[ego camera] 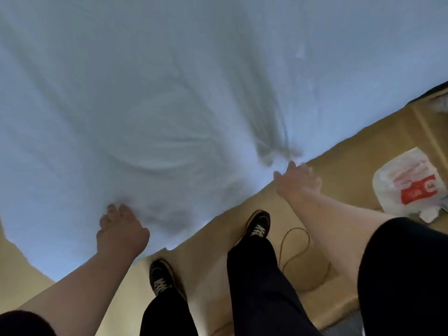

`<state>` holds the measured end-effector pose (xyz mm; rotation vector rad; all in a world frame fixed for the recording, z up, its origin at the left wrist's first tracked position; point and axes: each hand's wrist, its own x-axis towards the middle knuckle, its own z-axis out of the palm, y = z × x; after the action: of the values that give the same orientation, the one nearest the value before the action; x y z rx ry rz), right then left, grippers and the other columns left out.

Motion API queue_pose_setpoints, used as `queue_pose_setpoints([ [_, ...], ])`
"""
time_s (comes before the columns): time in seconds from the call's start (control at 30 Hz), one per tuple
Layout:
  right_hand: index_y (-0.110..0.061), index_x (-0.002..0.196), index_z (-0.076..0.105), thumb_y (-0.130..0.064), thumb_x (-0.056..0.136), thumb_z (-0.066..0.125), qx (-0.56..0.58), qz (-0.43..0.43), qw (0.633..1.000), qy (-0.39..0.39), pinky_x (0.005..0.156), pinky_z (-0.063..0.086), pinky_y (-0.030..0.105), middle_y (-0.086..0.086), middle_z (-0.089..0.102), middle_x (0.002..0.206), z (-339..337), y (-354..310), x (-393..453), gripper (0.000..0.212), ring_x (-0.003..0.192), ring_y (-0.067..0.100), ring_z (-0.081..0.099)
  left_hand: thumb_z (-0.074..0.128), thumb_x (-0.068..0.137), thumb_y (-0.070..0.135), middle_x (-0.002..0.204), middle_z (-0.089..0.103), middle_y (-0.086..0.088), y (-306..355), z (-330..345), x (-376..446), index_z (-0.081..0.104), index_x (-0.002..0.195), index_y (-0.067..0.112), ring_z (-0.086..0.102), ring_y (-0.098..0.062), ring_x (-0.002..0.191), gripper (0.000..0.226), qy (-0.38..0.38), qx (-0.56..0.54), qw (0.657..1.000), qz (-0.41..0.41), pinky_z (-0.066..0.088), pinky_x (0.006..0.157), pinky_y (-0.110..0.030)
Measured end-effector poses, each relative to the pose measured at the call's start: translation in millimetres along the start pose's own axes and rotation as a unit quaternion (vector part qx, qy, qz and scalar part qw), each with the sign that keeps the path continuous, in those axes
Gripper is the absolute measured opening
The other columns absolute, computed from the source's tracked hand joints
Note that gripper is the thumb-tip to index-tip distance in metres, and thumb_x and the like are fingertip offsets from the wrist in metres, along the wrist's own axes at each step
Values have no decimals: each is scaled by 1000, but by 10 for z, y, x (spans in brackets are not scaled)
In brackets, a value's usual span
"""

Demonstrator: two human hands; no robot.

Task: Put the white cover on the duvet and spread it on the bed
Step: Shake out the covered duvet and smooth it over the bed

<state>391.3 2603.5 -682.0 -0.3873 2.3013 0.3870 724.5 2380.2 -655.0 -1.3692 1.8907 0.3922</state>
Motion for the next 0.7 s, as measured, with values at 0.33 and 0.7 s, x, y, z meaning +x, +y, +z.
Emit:
queue_pose_setpoints([
  [0.33,-27,160,4,-33,103,36,15,-189,982,10,125,11,49,5,4,169,-849,730,90,66,155,27,2,50,91,27,165,12,-5,2333,-1028,-303,16,157,25,21,-32,146,74,27,35,981,190,34,112,-47],
  [0.7,-39,159,-2,-37,104,30,98,-119,986,57,123,5,49,-11,-11,168,-1832,1203,1684,64,155,21,-4,32,84,36,147,46,-25,3424,-1323,430,54,139,4,42,-51,132,67,182,67,928,317,40,105,-61],
])
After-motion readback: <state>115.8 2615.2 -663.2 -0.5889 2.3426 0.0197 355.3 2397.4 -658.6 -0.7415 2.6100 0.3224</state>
